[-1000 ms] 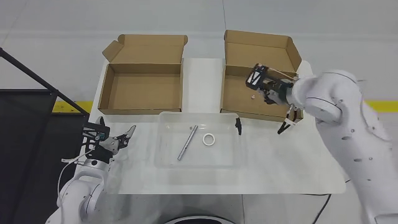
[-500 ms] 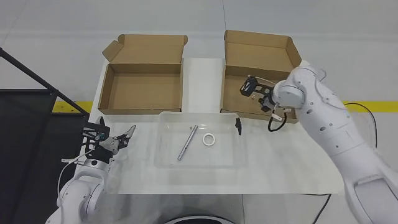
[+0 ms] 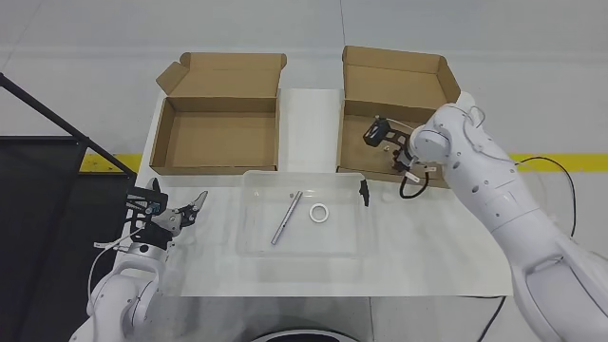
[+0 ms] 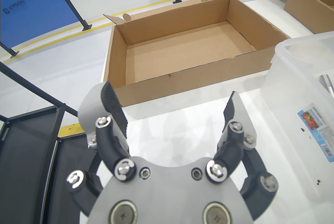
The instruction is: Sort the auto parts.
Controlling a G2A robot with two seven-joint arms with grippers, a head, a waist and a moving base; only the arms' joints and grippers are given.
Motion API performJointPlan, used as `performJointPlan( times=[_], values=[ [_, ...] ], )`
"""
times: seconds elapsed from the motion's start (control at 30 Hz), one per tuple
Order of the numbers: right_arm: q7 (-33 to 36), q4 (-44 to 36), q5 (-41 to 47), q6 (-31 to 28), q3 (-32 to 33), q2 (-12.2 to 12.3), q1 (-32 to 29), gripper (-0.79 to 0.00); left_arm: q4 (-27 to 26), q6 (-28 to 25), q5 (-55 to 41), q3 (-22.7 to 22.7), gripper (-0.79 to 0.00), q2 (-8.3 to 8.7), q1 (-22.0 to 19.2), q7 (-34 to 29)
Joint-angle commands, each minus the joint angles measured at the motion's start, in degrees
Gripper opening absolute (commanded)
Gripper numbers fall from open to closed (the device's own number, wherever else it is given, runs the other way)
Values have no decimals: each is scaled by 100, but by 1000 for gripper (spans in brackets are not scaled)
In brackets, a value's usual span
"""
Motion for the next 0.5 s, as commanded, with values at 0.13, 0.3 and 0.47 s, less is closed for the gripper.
performJointPlan(
  times=[0.13, 0.3, 0.47],
  values=[
    [-42, 16, 19, 27, 32, -43, 50, -529, 0, 0, 0, 0, 0, 0, 0, 0],
    [-101, -458, -46, 130, 277, 47, 92, -477, 0, 0, 0, 0, 0, 0, 0, 0],
    [-4, -1633, -155, 200, 780, 289, -98, -311, 0, 0, 0, 0, 0, 0, 0, 0]
  ],
)
